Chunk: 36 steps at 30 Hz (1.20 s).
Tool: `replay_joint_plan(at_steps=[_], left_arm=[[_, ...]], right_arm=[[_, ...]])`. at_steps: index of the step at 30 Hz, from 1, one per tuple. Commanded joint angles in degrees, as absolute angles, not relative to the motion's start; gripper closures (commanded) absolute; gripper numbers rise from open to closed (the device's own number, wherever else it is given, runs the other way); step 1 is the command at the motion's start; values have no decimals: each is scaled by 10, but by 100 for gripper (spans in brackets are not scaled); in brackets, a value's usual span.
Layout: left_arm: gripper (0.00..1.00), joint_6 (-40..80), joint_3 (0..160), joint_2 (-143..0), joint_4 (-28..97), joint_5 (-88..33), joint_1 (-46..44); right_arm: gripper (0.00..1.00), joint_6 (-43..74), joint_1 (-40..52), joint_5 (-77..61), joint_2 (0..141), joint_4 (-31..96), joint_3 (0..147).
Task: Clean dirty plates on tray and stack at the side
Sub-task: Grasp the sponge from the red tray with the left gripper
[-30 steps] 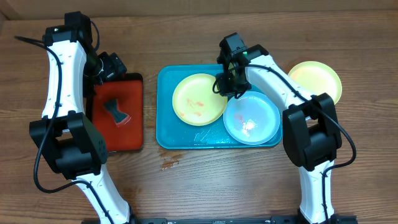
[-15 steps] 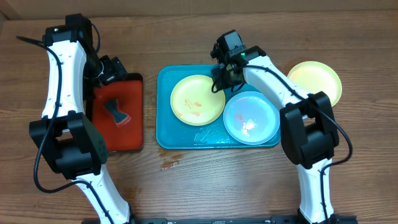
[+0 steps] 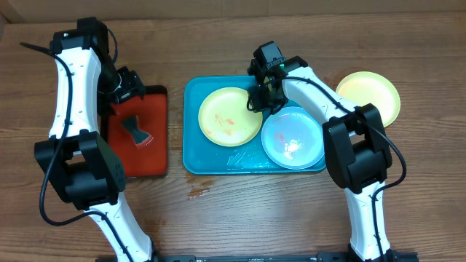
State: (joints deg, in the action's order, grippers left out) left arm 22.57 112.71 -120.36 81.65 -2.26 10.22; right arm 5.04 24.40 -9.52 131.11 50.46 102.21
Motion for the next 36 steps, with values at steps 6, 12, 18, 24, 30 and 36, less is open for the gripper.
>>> replay_joint_plan(at_steps=[6, 12, 18, 24, 30, 36], left_arm=[[13, 224, 1010, -1206, 752, -19, 101], [11, 235, 923, -1206, 677, 2, 101], [24, 289, 866, -1206, 627, 79, 102], [37, 287, 861, -1206, 584, 64, 102], [61, 287, 860, -1206, 568, 64, 102], [93, 284, 861, -1206, 567, 76, 102]], right_arm=[[96, 167, 247, -164, 1319, 518, 1023], [96, 168, 248, -162, 1319, 515, 1023], [96, 167, 248, -162, 1319, 519, 1019], [96, 167, 248, -161, 1319, 486, 992], [96, 167, 248, -159, 1319, 466, 968], [96, 167, 248, -159, 1319, 462, 968]])
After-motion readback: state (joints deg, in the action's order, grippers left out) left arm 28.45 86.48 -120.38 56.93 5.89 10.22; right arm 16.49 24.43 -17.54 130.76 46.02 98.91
